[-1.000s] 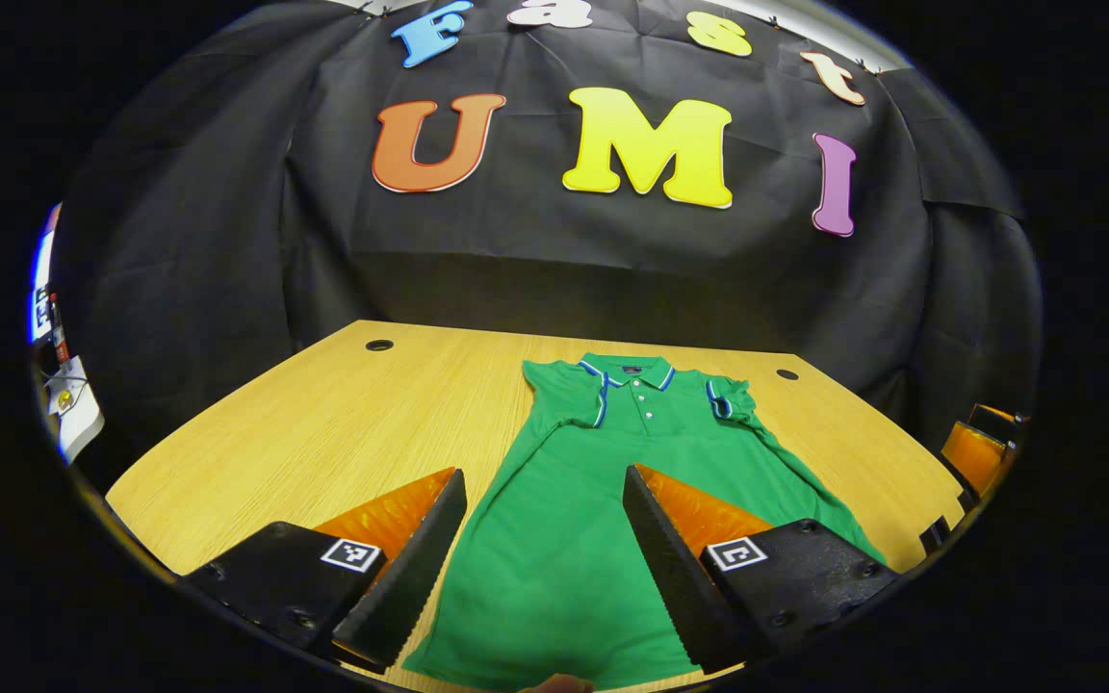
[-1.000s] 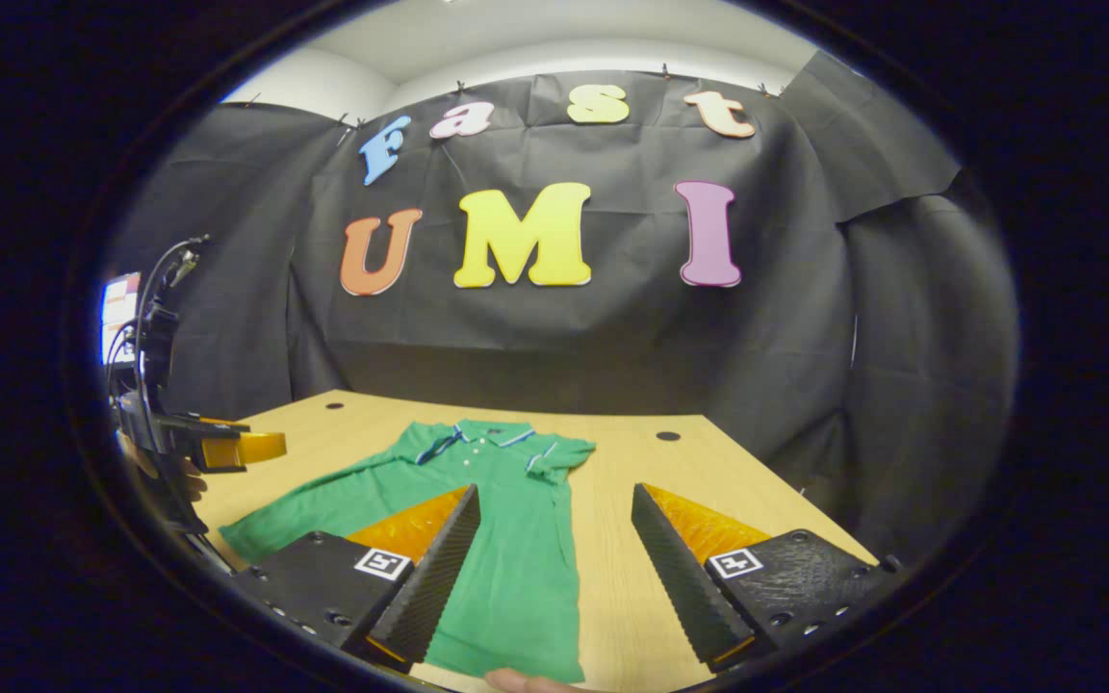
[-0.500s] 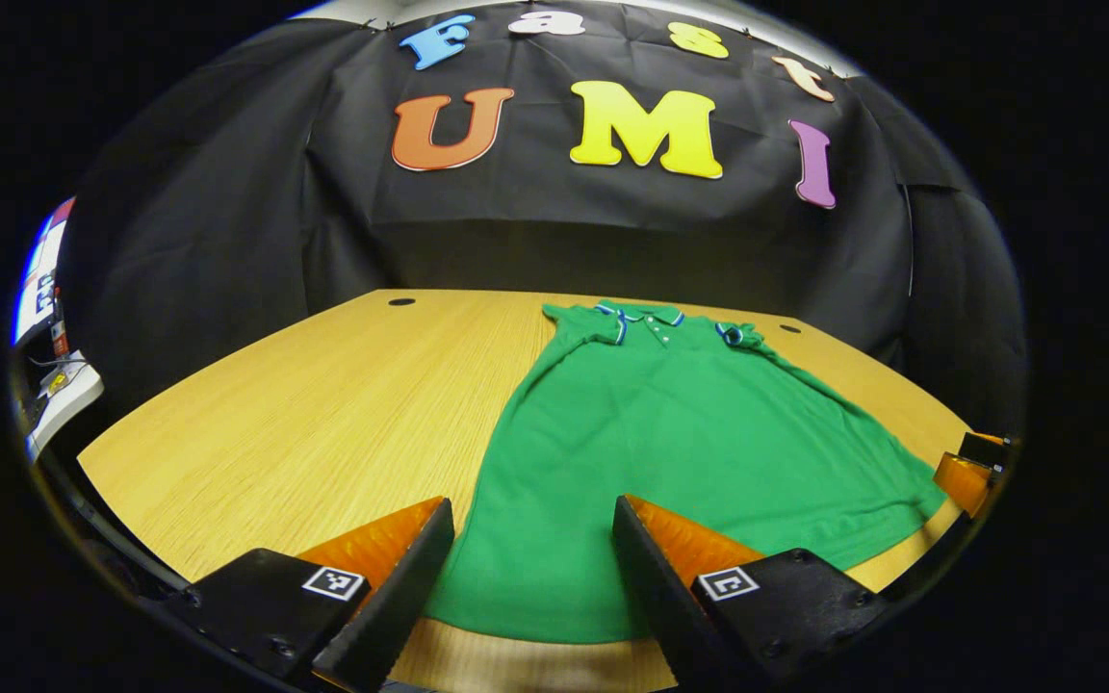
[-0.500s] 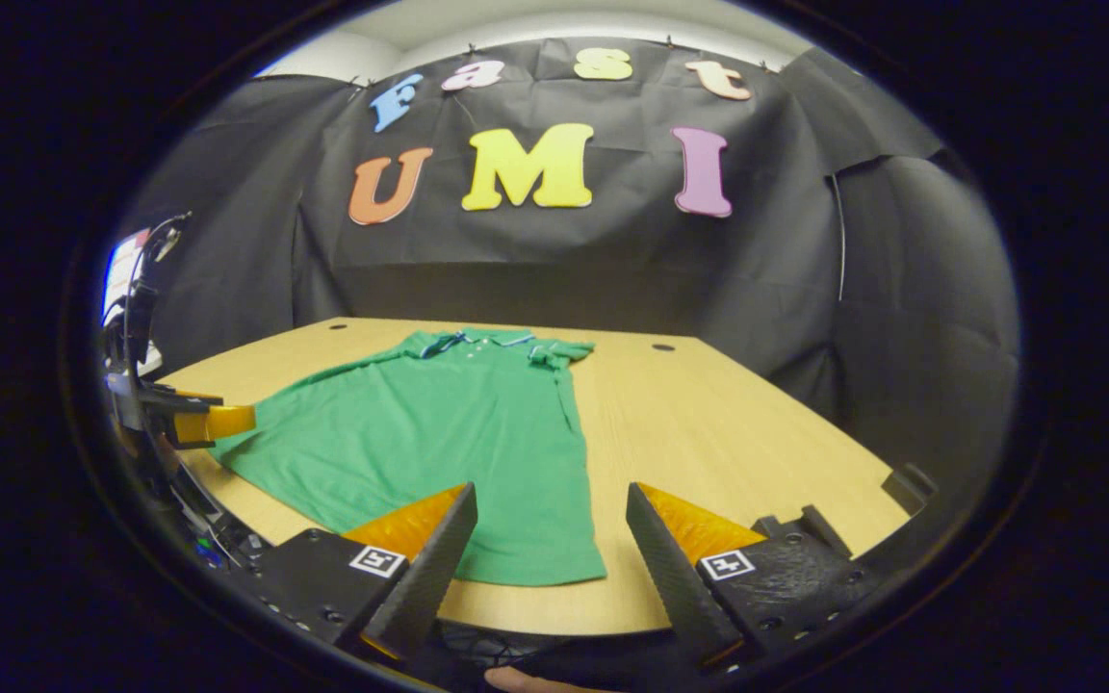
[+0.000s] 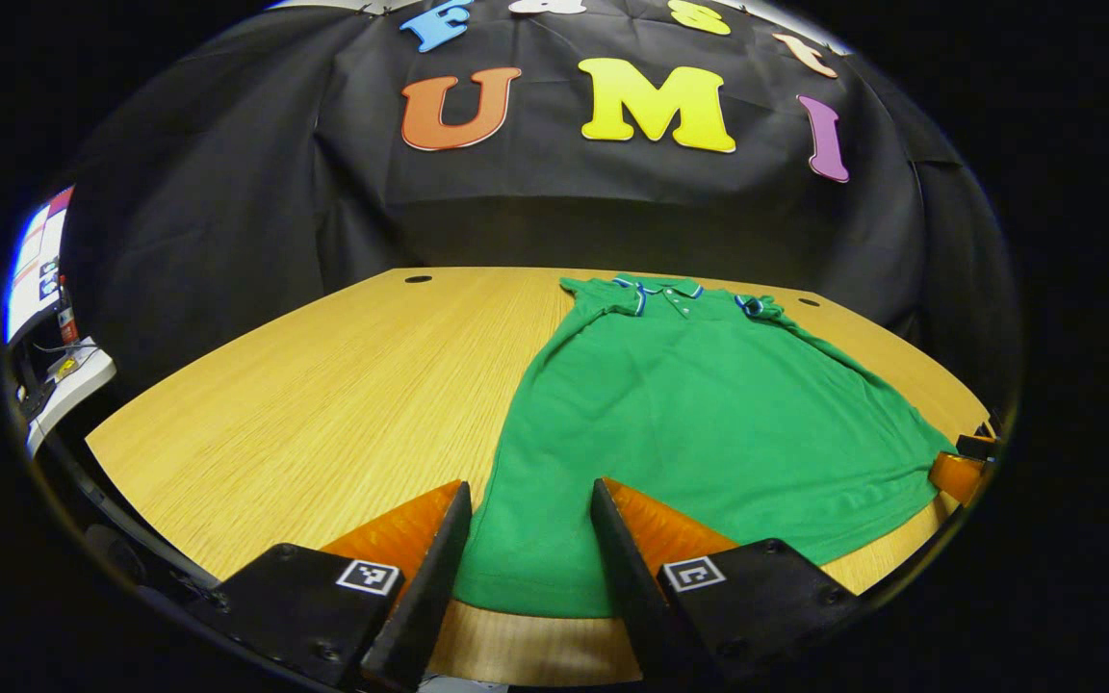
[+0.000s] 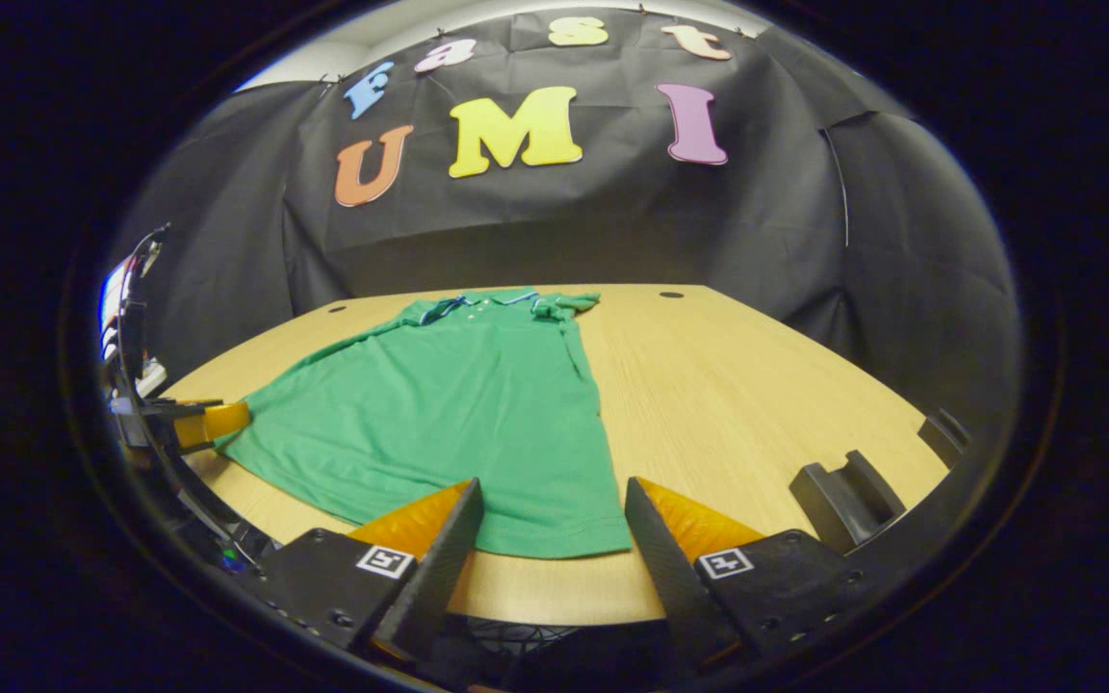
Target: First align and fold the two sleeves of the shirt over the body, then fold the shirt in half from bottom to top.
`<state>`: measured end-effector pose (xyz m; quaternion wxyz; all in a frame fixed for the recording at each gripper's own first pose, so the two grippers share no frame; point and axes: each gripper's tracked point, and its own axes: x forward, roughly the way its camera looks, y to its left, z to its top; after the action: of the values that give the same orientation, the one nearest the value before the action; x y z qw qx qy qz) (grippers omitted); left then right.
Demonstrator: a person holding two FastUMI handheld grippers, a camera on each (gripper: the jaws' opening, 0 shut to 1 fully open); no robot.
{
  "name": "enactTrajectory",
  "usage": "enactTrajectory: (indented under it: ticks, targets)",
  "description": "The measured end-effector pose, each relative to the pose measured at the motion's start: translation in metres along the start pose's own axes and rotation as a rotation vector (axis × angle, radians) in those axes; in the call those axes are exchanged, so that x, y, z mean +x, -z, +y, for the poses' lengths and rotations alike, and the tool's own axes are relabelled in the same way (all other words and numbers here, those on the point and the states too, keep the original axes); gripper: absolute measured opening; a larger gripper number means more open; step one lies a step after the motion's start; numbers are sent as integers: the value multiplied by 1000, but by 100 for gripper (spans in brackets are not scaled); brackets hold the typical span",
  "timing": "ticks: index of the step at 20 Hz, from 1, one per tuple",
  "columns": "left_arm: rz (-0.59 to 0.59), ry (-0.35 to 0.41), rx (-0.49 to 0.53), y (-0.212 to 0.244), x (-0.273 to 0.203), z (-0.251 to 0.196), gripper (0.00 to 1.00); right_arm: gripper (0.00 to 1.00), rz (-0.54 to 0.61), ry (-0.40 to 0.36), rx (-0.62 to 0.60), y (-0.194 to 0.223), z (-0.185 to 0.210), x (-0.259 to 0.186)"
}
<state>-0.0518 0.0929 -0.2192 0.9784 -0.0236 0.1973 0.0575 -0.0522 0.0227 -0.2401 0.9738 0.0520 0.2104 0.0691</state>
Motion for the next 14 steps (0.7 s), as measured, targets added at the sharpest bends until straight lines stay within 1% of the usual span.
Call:
enactTrajectory:
  ticks: [1, 2, 3, 4, 5, 6, 7, 8, 10, 14]
  targets:
    - [3, 3, 10, 0, 0, -2, 82, 80, 3, -8, 5, 1, 3, 1]
    - [6, 20, 20, -1, 2, -7, 69, 67, 6, -36, 10, -1, 9, 3]
    - [4, 33, 24, -2, 2, -10, 72, 45, 19, -63, 34, 1, 14, 4]
    - [4, 43, 25, -2, 3, -13, 43, 23, 18, -76, 49, -2, 17, 7]
    - [0, 45, 23, -3, 4, -14, 32, 15, 23, -80, 43, -1, 17, 8]
    - [-5, 44, 22, -5, 5, -14, 16, 9, 19, -80, 47, -4, 16, 8]
    - [-5, 52, 18, -5, 5, -17, 10, 7, 26, -82, 58, -5, 17, 9]
    - [-8, 60, 12, -7, 5, -19, 8, 2, 29, -77, 58, -8, 16, 8]
    - [-27, 78, 7, -19, 4, -22, 7, 2, 12, -56, 46, -19, 8, 7]
    - [-76, 109, 9, -52, 3, -33, 7, 2, -73, -58, 46, -64, 0, 0]
